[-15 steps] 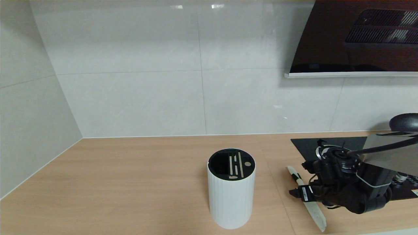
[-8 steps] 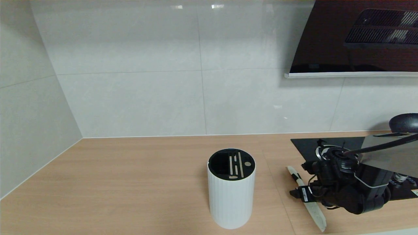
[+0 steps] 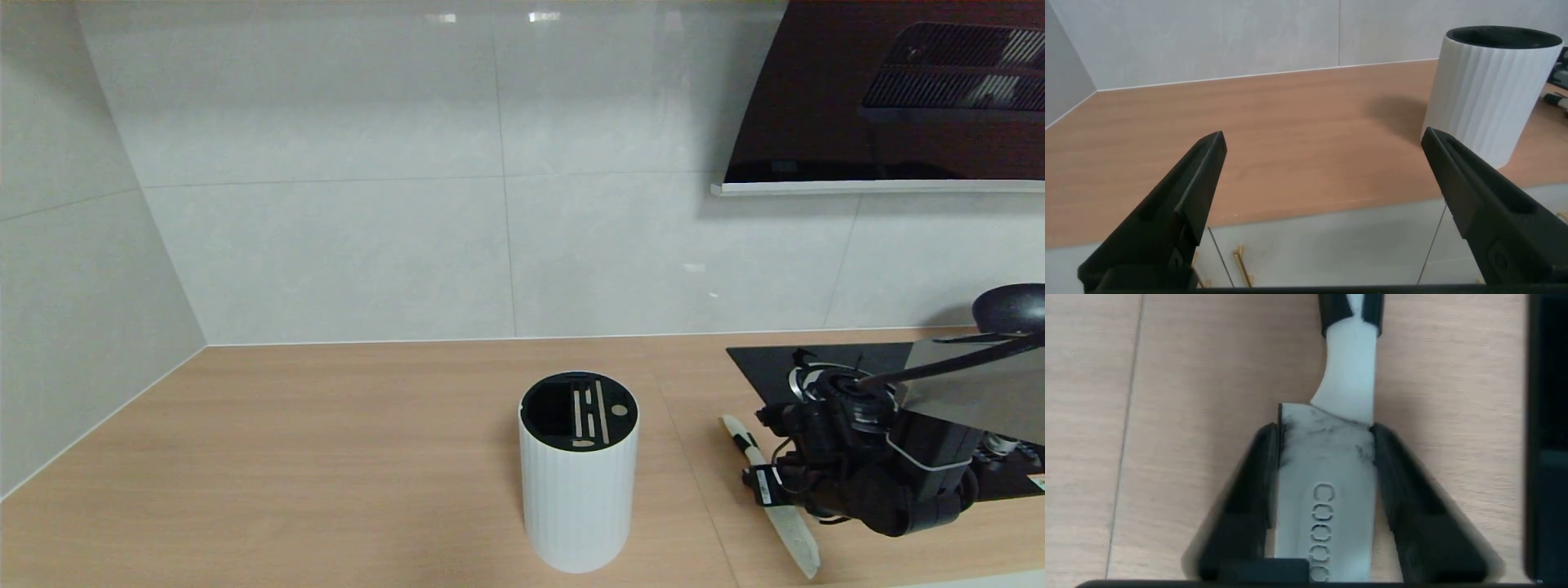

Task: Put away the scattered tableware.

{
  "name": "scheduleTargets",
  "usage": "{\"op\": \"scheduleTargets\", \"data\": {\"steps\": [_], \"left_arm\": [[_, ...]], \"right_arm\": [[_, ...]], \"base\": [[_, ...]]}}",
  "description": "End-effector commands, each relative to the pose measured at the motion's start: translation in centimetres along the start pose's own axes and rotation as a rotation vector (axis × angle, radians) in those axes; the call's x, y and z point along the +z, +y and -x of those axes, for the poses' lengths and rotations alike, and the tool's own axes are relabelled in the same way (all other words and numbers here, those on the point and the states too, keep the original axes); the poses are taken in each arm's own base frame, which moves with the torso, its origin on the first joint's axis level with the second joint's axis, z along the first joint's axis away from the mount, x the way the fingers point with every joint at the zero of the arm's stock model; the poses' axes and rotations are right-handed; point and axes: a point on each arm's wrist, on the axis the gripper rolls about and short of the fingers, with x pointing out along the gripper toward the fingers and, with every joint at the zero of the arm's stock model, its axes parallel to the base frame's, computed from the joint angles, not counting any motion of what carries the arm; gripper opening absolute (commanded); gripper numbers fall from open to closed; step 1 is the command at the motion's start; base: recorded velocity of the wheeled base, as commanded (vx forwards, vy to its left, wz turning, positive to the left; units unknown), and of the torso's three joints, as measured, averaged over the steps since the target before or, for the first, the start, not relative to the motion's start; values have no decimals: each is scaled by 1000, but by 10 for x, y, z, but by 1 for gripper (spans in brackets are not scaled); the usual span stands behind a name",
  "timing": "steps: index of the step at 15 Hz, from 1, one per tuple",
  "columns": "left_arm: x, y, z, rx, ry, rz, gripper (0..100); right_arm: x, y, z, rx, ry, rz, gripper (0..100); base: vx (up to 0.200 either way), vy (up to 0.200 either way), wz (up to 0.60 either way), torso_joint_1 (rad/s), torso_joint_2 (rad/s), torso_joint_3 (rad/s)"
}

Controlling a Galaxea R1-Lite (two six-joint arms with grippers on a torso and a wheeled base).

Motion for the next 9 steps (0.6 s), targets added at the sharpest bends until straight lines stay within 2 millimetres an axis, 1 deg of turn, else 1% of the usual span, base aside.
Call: {"op": "scheduleTargets", "data": {"steps": [1,3,4,7,9], "left_arm": [[0,0,0,0,0,0,100],[0,0,0,0,0,0,100],[0,0,0,0,0,0,100],[0,0,0,0,0,0,100],[0,0,0,0,2,-7,100]], "right_arm": [[-1,0,0,-5,4,0,0],[6,0,6,-4,-22,-3,0],[14,0,15,-1,-51,-3,0],[41,1,60,11,-172,-12,0],[54,7,93,32,-247,-4,0]], "base": [[0,0,0,0,0,0],[0,0,0,0,0,0],[0,0,0,0,0,0],[0,0,0,0,0,0],[0,0,0,0,0,0]]}}
